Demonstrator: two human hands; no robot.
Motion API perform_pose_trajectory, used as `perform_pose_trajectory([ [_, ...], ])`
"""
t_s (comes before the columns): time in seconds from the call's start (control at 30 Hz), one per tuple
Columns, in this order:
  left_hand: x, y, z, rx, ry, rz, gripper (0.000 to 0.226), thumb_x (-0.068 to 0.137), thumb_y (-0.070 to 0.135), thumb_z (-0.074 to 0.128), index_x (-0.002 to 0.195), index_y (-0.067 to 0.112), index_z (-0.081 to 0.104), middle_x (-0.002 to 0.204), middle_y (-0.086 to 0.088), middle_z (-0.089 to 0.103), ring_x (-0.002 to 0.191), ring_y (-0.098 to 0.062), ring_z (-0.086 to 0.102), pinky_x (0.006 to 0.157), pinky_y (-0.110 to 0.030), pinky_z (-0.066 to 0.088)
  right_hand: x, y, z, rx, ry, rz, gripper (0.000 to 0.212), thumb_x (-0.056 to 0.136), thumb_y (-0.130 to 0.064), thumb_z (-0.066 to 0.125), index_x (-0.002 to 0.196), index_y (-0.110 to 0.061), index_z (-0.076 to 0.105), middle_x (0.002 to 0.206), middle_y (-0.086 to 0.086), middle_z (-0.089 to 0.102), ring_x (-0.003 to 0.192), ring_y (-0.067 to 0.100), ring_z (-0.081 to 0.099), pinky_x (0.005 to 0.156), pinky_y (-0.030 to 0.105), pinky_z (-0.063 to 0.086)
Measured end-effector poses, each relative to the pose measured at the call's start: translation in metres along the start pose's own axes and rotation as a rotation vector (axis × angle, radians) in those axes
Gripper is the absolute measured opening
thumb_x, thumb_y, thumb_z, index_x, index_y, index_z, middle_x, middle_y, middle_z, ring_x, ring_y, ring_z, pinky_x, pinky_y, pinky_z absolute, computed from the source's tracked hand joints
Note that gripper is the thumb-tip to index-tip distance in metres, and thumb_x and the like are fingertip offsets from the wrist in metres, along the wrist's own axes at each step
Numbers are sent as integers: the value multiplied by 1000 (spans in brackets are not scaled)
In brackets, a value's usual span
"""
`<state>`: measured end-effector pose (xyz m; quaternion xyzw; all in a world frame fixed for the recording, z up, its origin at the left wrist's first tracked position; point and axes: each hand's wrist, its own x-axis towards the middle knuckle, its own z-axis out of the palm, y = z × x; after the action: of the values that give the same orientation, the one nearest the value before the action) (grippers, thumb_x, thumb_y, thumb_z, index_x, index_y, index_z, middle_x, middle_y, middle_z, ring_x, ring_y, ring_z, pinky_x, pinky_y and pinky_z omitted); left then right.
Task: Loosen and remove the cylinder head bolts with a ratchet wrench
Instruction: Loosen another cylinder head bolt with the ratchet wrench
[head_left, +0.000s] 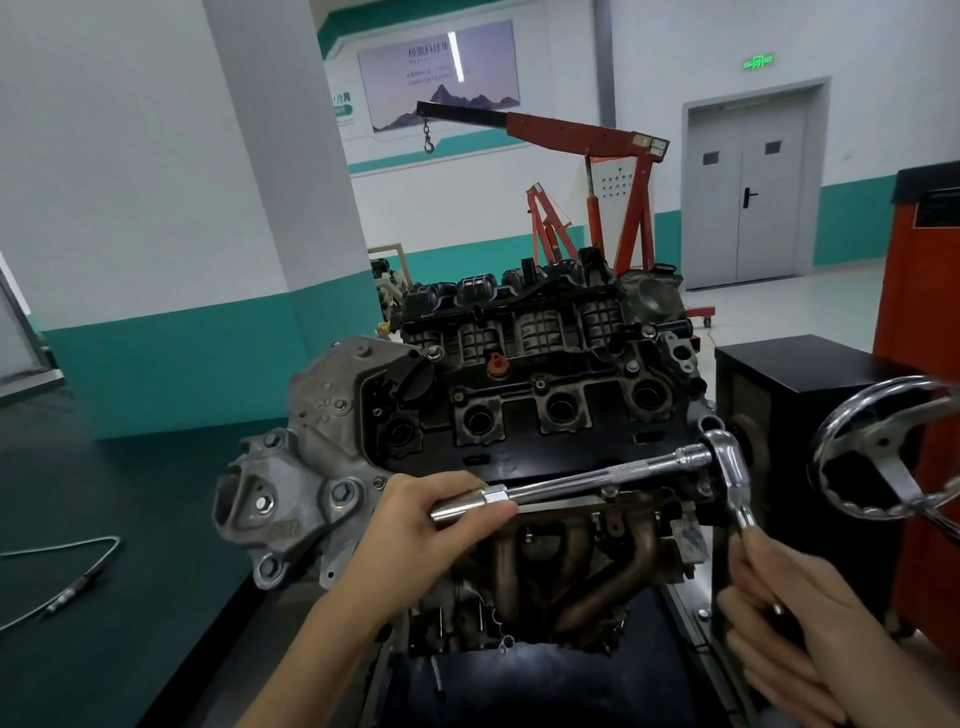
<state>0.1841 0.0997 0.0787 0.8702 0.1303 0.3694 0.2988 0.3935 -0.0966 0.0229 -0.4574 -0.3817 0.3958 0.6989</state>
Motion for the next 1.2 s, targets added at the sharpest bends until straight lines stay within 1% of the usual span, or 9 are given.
perform_pose_trajectory([
  [0.1,-3,0,-3,77,-84,13,28,86,42,65,75,15,68,58,-2,56,52,-5,47,53,-19,35,-4,0,-1,-44,-1,5,57,86,-55,54,63,-7,31,42,3,19,31,5,17,42,12,24],
  [0.2,-5,-7,-1,120,-421,-82,33,94,41,58,72,18,55,57,6,48,51,-6,45,54,-21,36,-4,-15,-9,-259,-15,-73,58,77,-64,59,60,-12,40,39,7,24,29,8,21,37,13,27],
  [0.37,7,-10,0,-279,-859,-376,42,98,16,53,59,11,37,46,6,36,38,-9,36,45,-19,29,-7,-24,-6,-459,-14,-172,52,83,-61,52,58,-16,45,37,8,29,28,12,23,37,17,24],
  [0.67,1,-16,26,483,-206,-225,35,84,18,56,52,15,40,50,-1,47,51,-14,45,57,-33,36,-18,-13,21,-255,39,-74,43,83,-41,49,65,-3,45,41,6,25,30,9,19,38,13,18],
  [0.73,1,-14,30,752,-128,-226,19,89,27,52,77,16,61,78,-5,66,79,-22,59,68,-31,36,-19,-8,29,-189,89,-26,43,84,-40,49,60,-6,37,41,5,22,29,8,18,39,15,16],
  [0.83,4,-18,27,1031,-54,-219,25,94,34,43,110,24,61,105,3,68,99,-21,60,69,-30,28,-20,2,40,-74,139,13,41,92,-31,45,61,-7,33,42,4,20,26,9,19,34,10,19],
  [0.93,6,-20,26,988,-171,-193,22,94,33,47,103,22,62,98,1,67,95,-23,61,70,-30,34,-21,6,40,-77,157,32,42,95,-24,44,57,-7,38,44,3,22,28,9,22,31,13,21],
  [1.07,15,-28,25,436,-526,-334,41,90,27,61,52,19,45,50,5,44,48,-8,45,55,-27,36,-18,-1,37,-301,96,-33,43,90,-36,45,55,-10,48,41,7,28,30,13,22,37,22,16],
  [1.2,14,-33,42,724,-93,-280,24,89,27,55,67,20,57,67,1,59,78,-20,57,67,-30,37,-14,3,46,-273,160,-51,46,86,-41,46,63,-2,46,38,9,28,27,13,21,35,15,19],
])
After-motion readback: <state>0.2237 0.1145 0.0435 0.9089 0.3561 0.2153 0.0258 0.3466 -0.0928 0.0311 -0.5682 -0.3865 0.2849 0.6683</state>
